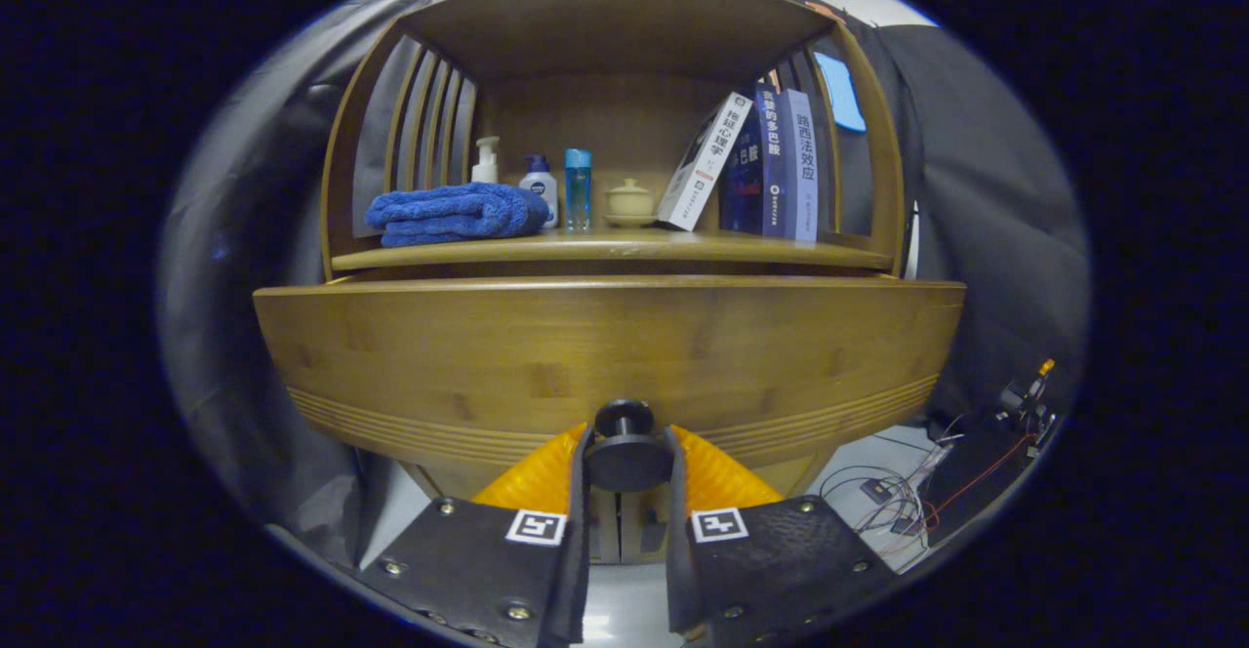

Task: Pull open the drawer, take out the items inside it, and place them on the countertop above the cabinet.

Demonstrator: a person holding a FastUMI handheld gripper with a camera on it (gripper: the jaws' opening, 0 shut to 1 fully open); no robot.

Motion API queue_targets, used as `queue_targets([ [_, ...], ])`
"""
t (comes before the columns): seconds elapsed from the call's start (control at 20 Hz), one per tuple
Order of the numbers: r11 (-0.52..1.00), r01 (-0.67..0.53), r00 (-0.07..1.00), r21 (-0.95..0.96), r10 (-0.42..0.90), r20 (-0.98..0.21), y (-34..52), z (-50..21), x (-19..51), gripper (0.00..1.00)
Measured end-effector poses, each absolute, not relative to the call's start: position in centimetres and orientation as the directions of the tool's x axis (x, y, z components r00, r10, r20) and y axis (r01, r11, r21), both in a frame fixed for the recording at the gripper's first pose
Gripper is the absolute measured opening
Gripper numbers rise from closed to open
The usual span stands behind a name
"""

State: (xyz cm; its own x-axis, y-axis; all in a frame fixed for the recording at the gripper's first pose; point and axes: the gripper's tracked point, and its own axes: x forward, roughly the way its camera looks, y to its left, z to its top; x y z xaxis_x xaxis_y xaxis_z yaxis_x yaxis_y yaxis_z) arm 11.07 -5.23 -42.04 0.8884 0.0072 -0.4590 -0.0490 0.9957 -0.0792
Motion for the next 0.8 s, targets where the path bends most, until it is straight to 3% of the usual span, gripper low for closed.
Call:
queue_targets([
  [0.8, 0.998, -0.058, 0.879, -0.039, 0.033, -0.475, -5.4, -41.3, 3.2, 0.32],
])
